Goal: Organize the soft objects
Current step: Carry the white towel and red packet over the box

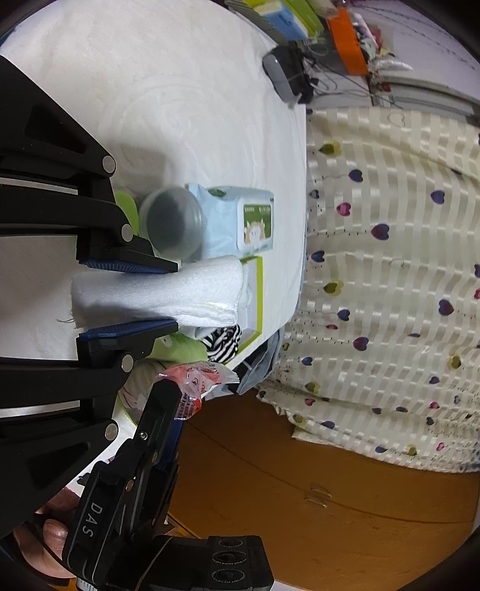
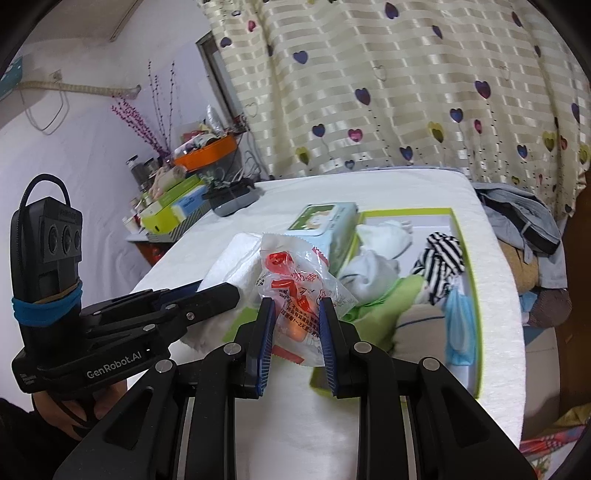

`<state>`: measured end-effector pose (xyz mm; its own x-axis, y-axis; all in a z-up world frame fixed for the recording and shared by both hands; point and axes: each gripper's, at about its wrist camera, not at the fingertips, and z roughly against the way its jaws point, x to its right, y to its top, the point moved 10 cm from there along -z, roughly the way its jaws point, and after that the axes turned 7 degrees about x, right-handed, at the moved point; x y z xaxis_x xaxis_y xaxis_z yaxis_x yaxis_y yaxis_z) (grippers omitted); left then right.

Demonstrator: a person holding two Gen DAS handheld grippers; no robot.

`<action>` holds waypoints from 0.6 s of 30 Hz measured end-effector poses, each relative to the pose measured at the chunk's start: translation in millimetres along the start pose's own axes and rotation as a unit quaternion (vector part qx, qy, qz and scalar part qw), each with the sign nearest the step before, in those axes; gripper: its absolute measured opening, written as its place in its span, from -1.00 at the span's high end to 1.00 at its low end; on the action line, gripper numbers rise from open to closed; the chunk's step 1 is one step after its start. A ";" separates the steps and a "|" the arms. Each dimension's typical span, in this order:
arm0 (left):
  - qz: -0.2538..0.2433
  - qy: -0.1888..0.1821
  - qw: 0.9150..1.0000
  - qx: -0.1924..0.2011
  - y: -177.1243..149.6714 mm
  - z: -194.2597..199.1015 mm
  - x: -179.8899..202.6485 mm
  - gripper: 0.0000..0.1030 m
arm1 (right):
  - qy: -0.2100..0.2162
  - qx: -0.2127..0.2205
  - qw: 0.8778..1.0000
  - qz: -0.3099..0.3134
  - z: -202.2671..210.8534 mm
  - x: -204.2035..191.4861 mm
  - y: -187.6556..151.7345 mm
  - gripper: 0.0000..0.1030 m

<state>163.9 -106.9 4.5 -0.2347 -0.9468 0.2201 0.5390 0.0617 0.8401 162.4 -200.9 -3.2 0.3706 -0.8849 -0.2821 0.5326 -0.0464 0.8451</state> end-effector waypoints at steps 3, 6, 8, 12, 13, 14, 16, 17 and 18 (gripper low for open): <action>-0.003 -0.003 1.000 -0.004 2.7 -7.6 3.9 0.57 | -0.008 0.004 1.000 -0.006 0.0 9.8 3.5 0.52; 0.000 -0.008 1.000 -0.006 5.6 -13.5 6.5 0.57 | -0.015 0.007 1.000 -0.011 0.7 20.3 6.3 0.52; 0.000 -0.008 1.000 -0.006 7.3 -16.9 7.0 0.57 | -0.021 0.007 1.000 -0.015 0.1 28.1 7.5 0.52; 0.002 -0.011 1.000 -0.010 7.9 -20.1 7.8 0.57 | -0.028 0.011 0.999 -0.020 -2.1 39.2 11.4 0.52; 0.003 -0.012 1.000 -0.012 9.1 -22.8 8.6 0.57 | -0.030 0.011 0.999 -0.021 -3.1 42.5 13.0 0.52; 0.002 -0.012 1.000 -0.013 10.4 -25.6 9.1 0.57 | -0.033 0.012 0.999 -0.021 -4.1 45.2 15.0 0.52; 0.001 -0.008 1.000 -0.014 13.4 -31.2 9.2 0.57 | -0.039 0.014 0.999 -0.022 -7.0 52.3 18.4 0.52; 0.003 -0.008 1.000 -0.015 14.9 -34.1 9.5 0.57 | -0.041 0.013 0.999 -0.023 -8.9 55.5 20.2 0.52; 0.004 -0.007 1.000 -0.014 16.9 -36.7 9.9 0.57 | -0.043 0.013 0.999 -0.022 -11.3 58.1 21.8 0.52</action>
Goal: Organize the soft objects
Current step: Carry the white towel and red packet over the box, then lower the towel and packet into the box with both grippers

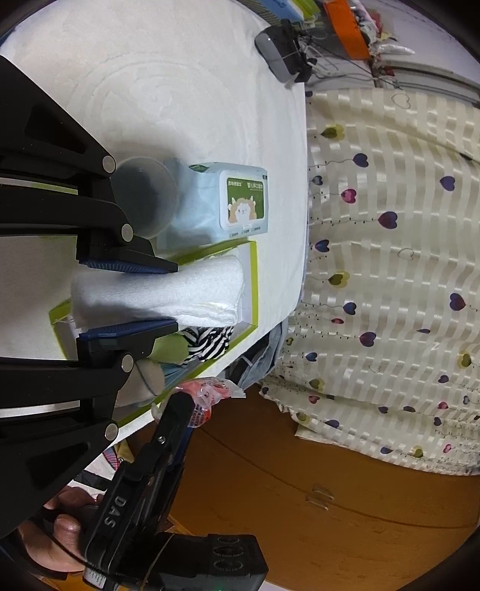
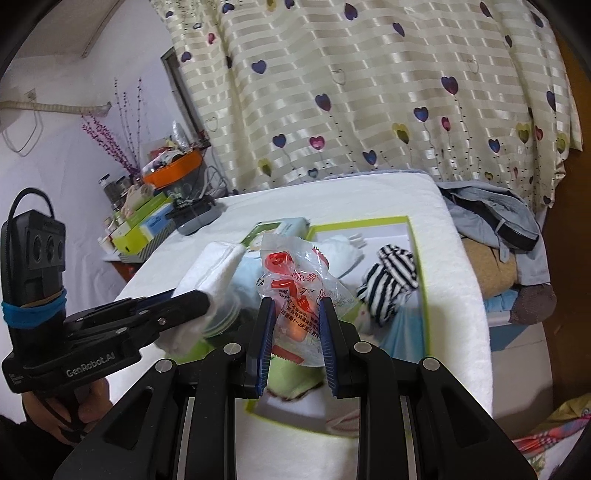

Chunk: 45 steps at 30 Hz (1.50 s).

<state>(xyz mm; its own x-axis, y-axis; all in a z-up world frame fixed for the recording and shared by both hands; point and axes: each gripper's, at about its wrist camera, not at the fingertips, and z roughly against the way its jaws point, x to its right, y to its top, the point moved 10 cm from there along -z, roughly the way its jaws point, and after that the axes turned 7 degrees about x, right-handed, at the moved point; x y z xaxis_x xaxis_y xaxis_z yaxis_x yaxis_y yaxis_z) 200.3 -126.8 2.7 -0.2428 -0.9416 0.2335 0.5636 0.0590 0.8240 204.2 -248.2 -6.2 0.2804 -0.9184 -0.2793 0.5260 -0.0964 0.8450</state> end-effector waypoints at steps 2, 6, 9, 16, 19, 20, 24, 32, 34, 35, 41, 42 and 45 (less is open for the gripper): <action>0.000 0.001 1.000 0.001 2.9 -2.2 -0.8 0.57 | -0.008 -0.004 1.000 0.002 -8.0 7.5 3.2 0.52; 0.003 0.003 1.000 0.004 10.0 -7.1 -4.1 0.57 | -0.022 -0.015 1.000 0.009 -28.0 21.6 10.9 0.52; 0.004 0.006 1.000 0.006 12.7 -7.9 -7.5 0.56 | -0.031 -0.023 0.999 0.015 -46.1 29.0 16.3 0.52; 0.006 0.015 1.000 0.005 17.8 -14.3 -14.0 0.56 | -0.046 -0.053 0.997 0.031 -85.6 39.5 14.2 0.51; 0.005 0.018 1.000 0.003 19.9 -17.4 -15.5 0.56 | -0.052 -0.070 0.996 0.029 -97.9 46.1 7.7 0.48; 0.004 0.018 1.000 0.003 20.5 -18.1 -15.3 0.56 | -0.048 -0.073 0.996 0.030 -100.3 46.2 5.1 0.45; 0.002 0.017 1.000 0.003 22.5 -20.1 -14.5 0.56 | -0.041 -0.066 0.996 0.037 -98.8 42.3 6.2 0.08; -0.014 0.012 1.000 0.000 28.1 -28.4 -0.5 0.56 | -0.051 -0.024 0.998 0.007 -60.4 55.4 20.2 0.08; -0.019 0.009 1.000 -0.005 29.5 -35.0 3.8 0.56 | -0.057 -0.020 0.998 -0.006 -52.3 61.9 18.8 0.08; -0.020 0.009 1.000 -0.007 29.9 -37.9 5.4 0.56 | -0.056 -0.017 0.998 -0.012 -48.3 63.3 17.2 0.08; -0.039 0.013 0.999 -0.023 33.3 -63.0 18.4 0.56 | -0.049 -0.011 0.998 -0.027 -37.3 68.1 12.5 0.08; -0.040 0.012 0.999 -0.024 33.8 -66.2 20.7 0.56 | -0.047 -0.010 0.998 -0.030 -36.2 69.0 12.2 0.08; -0.040 0.010 0.999 -0.032 34.1 -75.5 25.8 0.56 | -0.042 -0.006 0.998 -0.035 -34.2 71.3 12.5 0.08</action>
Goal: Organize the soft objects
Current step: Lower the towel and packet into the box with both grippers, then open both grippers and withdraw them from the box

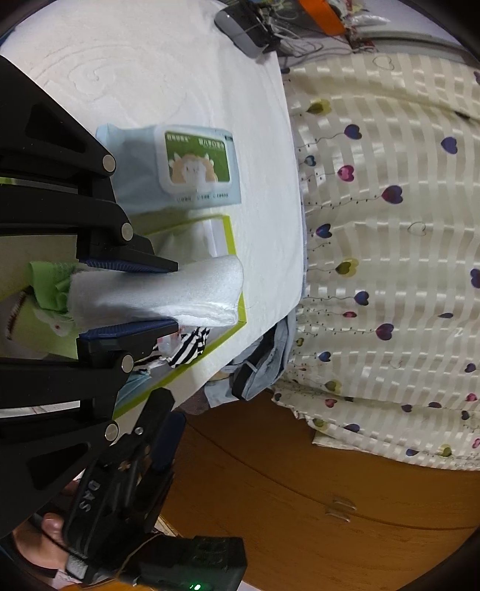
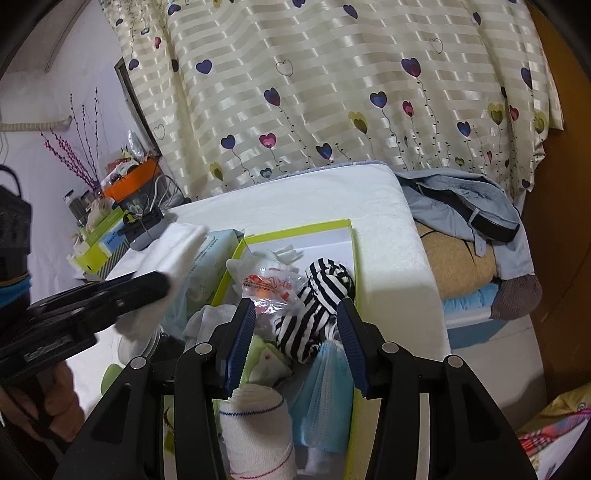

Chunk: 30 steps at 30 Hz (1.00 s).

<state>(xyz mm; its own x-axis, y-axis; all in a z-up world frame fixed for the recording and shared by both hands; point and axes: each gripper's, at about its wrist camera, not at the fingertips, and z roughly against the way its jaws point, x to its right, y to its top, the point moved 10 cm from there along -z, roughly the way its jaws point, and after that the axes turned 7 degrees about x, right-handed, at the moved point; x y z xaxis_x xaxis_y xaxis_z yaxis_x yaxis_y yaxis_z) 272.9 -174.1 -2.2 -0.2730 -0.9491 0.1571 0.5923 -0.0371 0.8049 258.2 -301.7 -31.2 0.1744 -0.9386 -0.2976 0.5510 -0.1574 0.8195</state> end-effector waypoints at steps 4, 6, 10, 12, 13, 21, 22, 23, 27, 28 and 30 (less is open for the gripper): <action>0.004 -0.009 1.000 -0.008 -0.4 -8.9 9.9 0.56 | 0.002 0.005 1.000 -0.006 4.6 5.1 0.5 0.08; 0.006 -0.010 1.000 -0.012 -0.3 -14.1 13.5 0.56 | 0.001 0.007 1.000 -0.011 7.1 8.4 1.0 0.08; 0.004 -0.013 1.000 -0.021 -0.5 -28.9 23.5 0.56 | -0.001 0.010 1.000 -0.016 10.8 14.9 1.0 0.08; 0.004 -0.012 1.000 -0.028 -1.9 -38.0 26.0 0.56 | -0.003 0.010 1.000 -0.019 12.1 18.5 -0.3 0.08; 0.004 -0.011 0.999 -0.031 -2.7 -42.5 26.2 0.56 | -0.004 0.009 1.000 -0.019 12.5 19.9 -0.9 0.08; 0.010 -0.015 0.998 -0.053 -11.7 -63.4 27.0 0.49 | -0.010 0.006 1.000 -0.023 13.7 26.7 -2.6 0.08; 0.009 -0.015 0.998 -0.054 -12.1 -63.5 27.3 0.46 | -0.010 0.007 1.000 -0.023 13.6 26.8 -2.6 0.08; 0.009 -0.015 0.998 -0.053 -12.1 -63.4 26.8 0.41 | -0.009 0.007 1.000 -0.022 13.9 26.1 -2.3 0.08; 0.015 -0.018 0.998 -0.052 -11.6 -58.9 26.2 0.35 | -0.007 0.008 1.000 -0.015 16.2 22.4 -2.3 0.08; 0.016 -0.021 0.999 -0.047 -10.7 -55.7 26.8 0.31 | -0.008 0.008 1.000 -0.013 17.5 21.5 -2.5 0.08; 0.016 -0.027 0.999 -0.043 -9.5 -51.5 26.3 0.28 | -0.009 0.009 1.000 -0.012 19.7 20.3 -3.1 0.08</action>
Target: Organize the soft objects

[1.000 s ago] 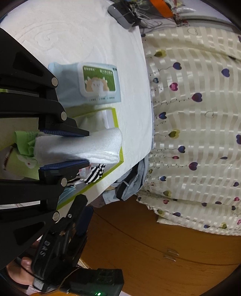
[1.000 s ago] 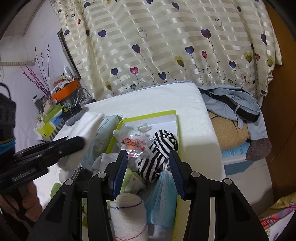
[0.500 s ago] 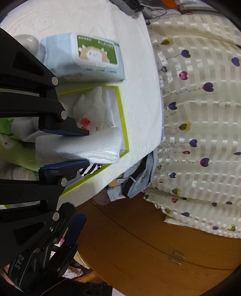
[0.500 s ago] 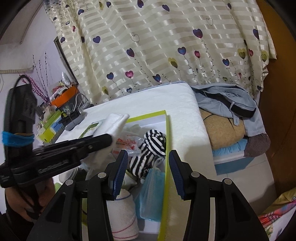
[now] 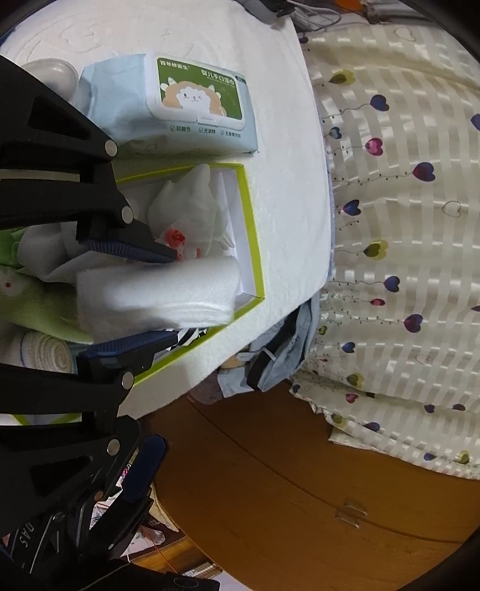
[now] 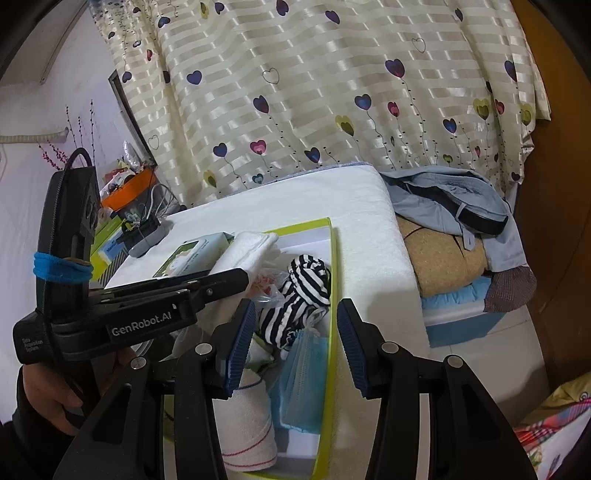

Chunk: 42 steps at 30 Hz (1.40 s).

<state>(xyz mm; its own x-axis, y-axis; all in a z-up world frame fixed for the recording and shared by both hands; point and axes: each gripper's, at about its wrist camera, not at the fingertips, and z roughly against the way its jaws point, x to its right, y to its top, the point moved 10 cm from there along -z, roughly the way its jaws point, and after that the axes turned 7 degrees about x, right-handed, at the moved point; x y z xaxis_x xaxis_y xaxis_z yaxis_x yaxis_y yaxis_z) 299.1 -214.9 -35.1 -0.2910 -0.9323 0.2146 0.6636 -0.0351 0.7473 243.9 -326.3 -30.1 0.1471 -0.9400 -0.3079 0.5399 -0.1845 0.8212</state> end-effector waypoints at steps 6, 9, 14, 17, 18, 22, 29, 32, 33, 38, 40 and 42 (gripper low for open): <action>-0.005 -0.007 1.000 0.015 0.1 17.2 0.7 0.23 | -0.002 0.001 1.000 0.008 8.8 -6.8 -2.8 0.08; -0.009 -0.009 1.000 0.024 -2.7 31.3 1.8 0.23 | -0.003 0.003 1.000 0.012 17.0 -10.8 -5.4 0.08; -0.016 -0.005 0.999 0.043 -13.1 61.5 0.8 0.23 | -0.006 0.007 1.000 0.023 31.8 -19.4 -10.3 0.08; -0.015 -0.004 0.999 0.051 -21.1 79.0 1.1 0.23 | -0.012 0.006 1.000 0.026 37.8 -22.8 -15.4 0.08; -0.016 -0.004 0.998 0.056 -24.1 86.5 1.3 0.23 | -0.013 0.005 1.000 0.024 39.9 -23.7 -17.8 0.08; -0.025 0.010 0.997 0.069 -37.4 110.2 -0.1 0.23 | -0.014 0.007 0.999 0.032 52.4 -35.9 -24.9 0.08; -0.033 0.047 0.995 0.078 -64.9 141.7 -8.4 0.23 | -0.019 0.002 0.998 0.068 67.3 -65.8 -44.9 0.08; -0.030 0.069 0.994 0.076 -76.4 151.2 -17.6 0.23 | -0.019 -0.001 0.997 0.080 73.0 -76.2 -54.8 0.08; -0.028 0.073 0.994 0.075 -79.6 153.5 -20.8 0.23 | -0.019 -0.002 0.996 0.082 74.5 -78.3 -58.0 0.08; -0.025 0.087 0.993 0.072 -96.9 163.7 -29.5 0.23 | -0.020 -0.009 0.996 0.092 77.3 -87.7 -74.6 0.08; -0.025 0.089 0.993 0.070 -103.4 165.6 -30.8 0.23 | -0.018 -0.013 0.995 0.093 77.4 -90.8 -79.4 0.08; -0.027 0.096 0.993 0.068 -108.2 166.3 -32.0 0.23 | -0.016 -0.016 0.995 0.099 77.6 -96.3 -83.3 0.08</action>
<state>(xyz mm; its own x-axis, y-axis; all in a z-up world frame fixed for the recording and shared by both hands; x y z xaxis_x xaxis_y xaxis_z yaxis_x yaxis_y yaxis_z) 122.0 -121.5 -18.3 -0.1788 -0.9822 0.0581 0.5476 -0.0502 0.8352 120.5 -242.7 -31.6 0.2267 -0.9658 -0.1262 0.5290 0.0133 0.8485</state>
